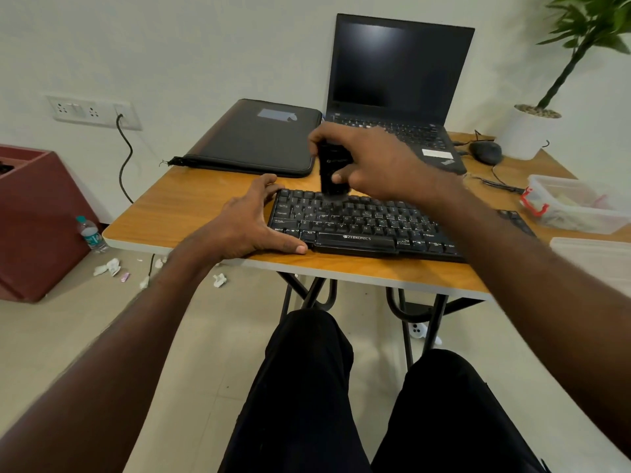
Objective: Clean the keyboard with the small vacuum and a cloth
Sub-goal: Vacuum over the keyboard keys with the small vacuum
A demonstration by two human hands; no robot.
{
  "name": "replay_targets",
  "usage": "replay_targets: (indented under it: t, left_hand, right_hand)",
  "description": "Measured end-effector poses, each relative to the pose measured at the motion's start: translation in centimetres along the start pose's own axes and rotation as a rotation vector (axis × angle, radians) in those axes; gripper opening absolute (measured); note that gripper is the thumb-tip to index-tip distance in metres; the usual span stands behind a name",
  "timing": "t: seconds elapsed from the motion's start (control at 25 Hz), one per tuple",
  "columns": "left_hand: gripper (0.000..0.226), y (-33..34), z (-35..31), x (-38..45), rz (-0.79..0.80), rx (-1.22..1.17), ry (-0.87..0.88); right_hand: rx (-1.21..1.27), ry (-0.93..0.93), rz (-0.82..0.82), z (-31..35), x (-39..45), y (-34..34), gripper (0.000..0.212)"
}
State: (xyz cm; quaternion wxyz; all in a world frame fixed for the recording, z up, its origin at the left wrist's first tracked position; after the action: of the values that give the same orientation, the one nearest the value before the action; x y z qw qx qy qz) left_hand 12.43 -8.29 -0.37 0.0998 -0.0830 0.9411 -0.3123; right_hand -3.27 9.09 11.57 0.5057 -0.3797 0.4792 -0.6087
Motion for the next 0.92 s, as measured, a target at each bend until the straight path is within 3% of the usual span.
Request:
replay_targets:
  t: [0.12,0.2,0.28,0.36,0.48,0.64,0.8,0.92]
  left_hand:
    - [0.155,-0.1,-0.1,0.0,0.002,-0.002,0.007]
    - [0.156,-0.1,-0.1,-0.1,0.004,-0.003,0.007]
    - [0.156,-0.1,-0.2,-0.1,0.005,-0.010,0.005]
    - [0.153,-0.1,-0.1,-0.2,0.001,-0.011,0.006]
    - [0.151,-0.1,-0.2,-0.2,-0.007,-0.013,0.003]
    - [0.150,-0.1,-0.3,-0.2,-0.004,-0.004,0.005]
    - [0.150,-0.1,-0.2,-0.2,-0.003,-0.004,0.003]
    - [0.154,-0.1,-0.5,-0.2,0.008,0.003,0.001]
  right_hand:
    - [0.167,-0.052,0.045,-0.7,-1.8,1.5,0.053]
    - [0.047,0.073,0.135,-2.1,-2.1,0.2,0.052]
    - [-0.082,0.128,0.100,-2.3,-1.4,-0.9,0.051]
    - [0.089,0.016,-0.027,-0.8,-0.6,-0.1,0.050]
    - [0.323,-0.079,-0.063,0.0,-0.1,2.3,0.048]
    - [0.088,0.129,0.093,-2.6,-0.5,0.1,0.048]
    - [0.242,-0.002,0.027,-2.3,-1.0,0.1,0.047]
    - [0.146,0.020,0.109,-3.6,-2.6,0.0,0.049]
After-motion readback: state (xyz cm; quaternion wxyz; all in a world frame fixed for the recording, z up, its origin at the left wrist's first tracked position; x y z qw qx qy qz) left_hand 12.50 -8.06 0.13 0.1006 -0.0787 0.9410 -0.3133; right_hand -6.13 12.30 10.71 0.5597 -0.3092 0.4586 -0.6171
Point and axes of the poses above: each hand's wrist, its own x-axis towards the middle knuckle, its own y-axis out of the palm, z = x × y, the point moved 2 cm from there along x, towards the middle knuckle, and after that the axes turned 14 degrees about z, right-handed, at the moved point
